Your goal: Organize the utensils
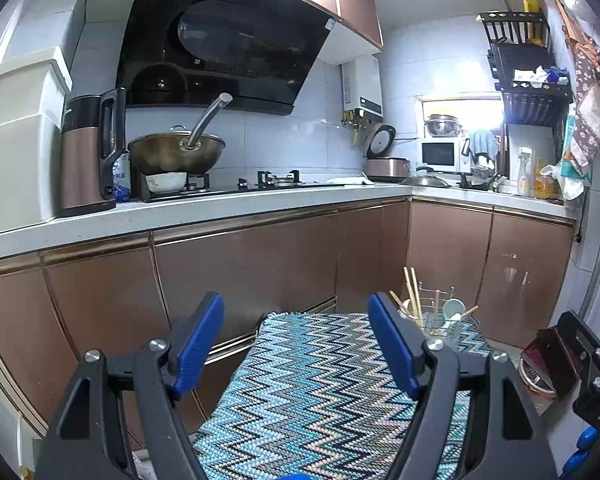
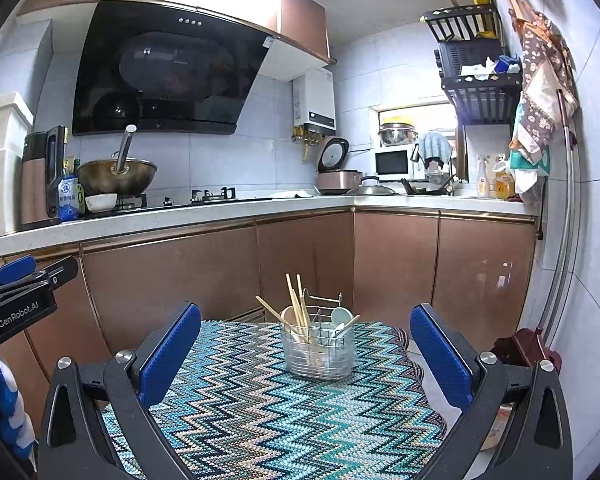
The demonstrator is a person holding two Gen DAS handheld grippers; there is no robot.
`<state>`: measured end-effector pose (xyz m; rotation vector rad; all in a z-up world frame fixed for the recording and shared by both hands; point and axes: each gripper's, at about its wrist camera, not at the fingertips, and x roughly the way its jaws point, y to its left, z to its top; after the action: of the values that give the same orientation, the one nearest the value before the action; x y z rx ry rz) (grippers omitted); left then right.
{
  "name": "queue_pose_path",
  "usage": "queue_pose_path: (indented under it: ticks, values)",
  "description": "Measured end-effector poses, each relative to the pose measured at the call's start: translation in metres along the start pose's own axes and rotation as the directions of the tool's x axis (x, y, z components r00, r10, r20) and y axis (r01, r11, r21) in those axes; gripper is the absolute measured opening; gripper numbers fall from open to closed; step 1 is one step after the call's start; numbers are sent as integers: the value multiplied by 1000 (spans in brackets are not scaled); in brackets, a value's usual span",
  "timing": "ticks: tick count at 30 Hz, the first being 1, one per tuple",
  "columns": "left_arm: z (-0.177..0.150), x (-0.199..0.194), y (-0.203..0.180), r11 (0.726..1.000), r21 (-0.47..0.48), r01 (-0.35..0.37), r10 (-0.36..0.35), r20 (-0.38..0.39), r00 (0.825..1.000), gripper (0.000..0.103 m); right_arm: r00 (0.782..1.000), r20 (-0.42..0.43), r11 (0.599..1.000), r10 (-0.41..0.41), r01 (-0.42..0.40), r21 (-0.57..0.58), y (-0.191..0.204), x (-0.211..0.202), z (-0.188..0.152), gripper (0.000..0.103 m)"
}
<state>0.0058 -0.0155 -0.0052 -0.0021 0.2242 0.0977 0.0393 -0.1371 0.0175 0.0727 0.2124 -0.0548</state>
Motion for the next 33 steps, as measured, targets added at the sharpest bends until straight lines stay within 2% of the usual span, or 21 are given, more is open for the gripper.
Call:
queue_pose_path:
  ticks: [15, 33]
  values:
    - [4, -27, -8, 1000, 14, 13, -13, 39, 999, 73, 998, 52, 1000, -19, 18, 24, -12, -29, 6, 103]
    - [4, -38, -4, 1000, 13, 18, -18, 57, 998, 73, 995, 93, 999, -36, 36, -4, -4, -46, 12, 103]
